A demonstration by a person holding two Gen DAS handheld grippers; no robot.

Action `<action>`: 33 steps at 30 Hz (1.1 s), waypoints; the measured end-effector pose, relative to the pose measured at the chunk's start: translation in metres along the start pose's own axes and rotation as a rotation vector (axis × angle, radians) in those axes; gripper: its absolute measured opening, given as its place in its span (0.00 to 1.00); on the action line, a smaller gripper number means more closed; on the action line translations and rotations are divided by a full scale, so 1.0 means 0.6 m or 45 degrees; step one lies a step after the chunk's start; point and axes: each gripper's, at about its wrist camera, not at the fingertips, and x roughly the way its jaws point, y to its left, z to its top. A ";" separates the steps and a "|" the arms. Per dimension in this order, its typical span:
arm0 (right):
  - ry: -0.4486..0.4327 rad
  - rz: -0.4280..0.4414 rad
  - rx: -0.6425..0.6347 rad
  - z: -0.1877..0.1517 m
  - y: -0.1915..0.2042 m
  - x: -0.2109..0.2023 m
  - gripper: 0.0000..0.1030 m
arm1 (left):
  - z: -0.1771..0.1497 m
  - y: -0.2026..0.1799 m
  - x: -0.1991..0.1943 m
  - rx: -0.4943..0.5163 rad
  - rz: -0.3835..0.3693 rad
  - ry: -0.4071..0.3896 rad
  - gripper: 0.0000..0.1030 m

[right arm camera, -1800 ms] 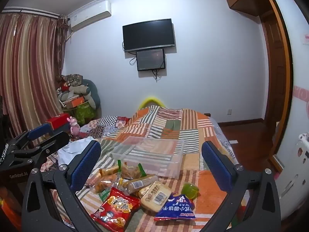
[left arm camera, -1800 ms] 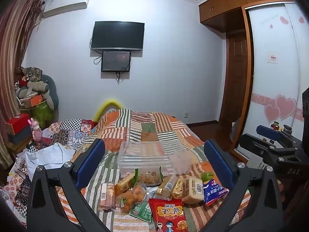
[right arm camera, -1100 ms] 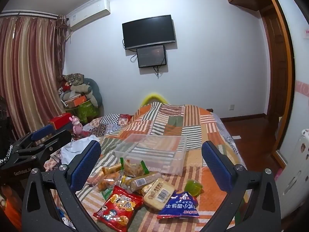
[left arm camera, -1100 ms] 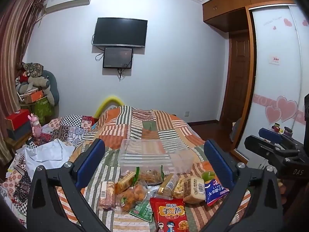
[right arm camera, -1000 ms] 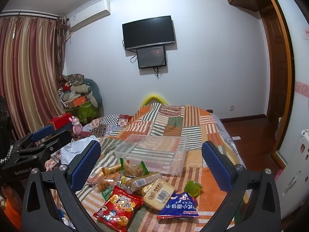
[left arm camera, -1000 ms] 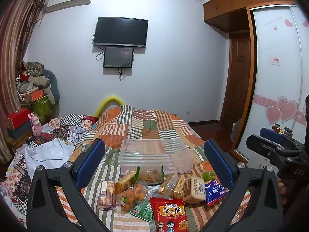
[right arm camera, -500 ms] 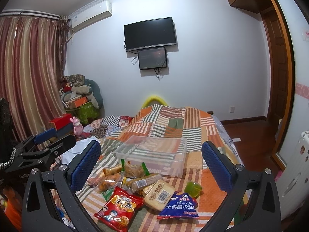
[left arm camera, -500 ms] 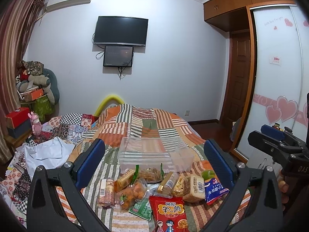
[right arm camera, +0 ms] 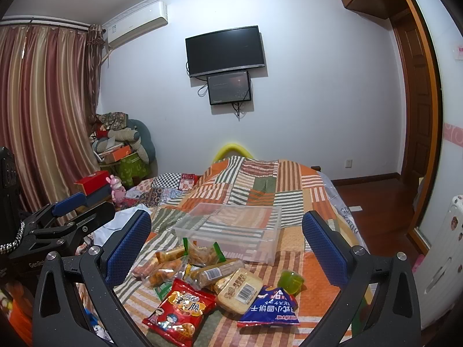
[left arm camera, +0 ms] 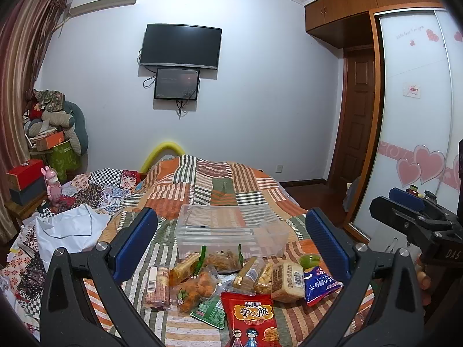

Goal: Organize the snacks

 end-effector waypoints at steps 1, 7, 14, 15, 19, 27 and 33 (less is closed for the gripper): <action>-0.001 0.000 0.000 -0.001 0.000 0.000 1.00 | 0.000 -0.001 0.000 0.002 0.001 0.000 1.00; -0.004 0.002 0.001 -0.002 0.003 -0.001 1.00 | 0.001 -0.004 -0.005 0.011 -0.001 -0.010 1.00; -0.006 0.009 0.011 -0.002 0.003 -0.004 1.00 | 0.003 -0.007 -0.008 0.014 0.008 -0.018 1.00; -0.006 0.010 0.011 -0.002 0.003 -0.003 1.00 | 0.003 -0.007 -0.008 0.014 0.008 -0.018 1.00; -0.006 0.012 0.012 -0.001 0.004 -0.004 1.00 | 0.004 -0.007 -0.010 0.013 0.007 -0.020 1.00; -0.005 0.012 0.014 -0.001 0.004 -0.004 1.00 | 0.007 -0.008 -0.012 0.008 0.001 -0.021 1.00; -0.003 0.013 0.017 0.001 0.004 -0.005 1.00 | 0.009 -0.004 -0.012 0.004 0.002 -0.016 1.00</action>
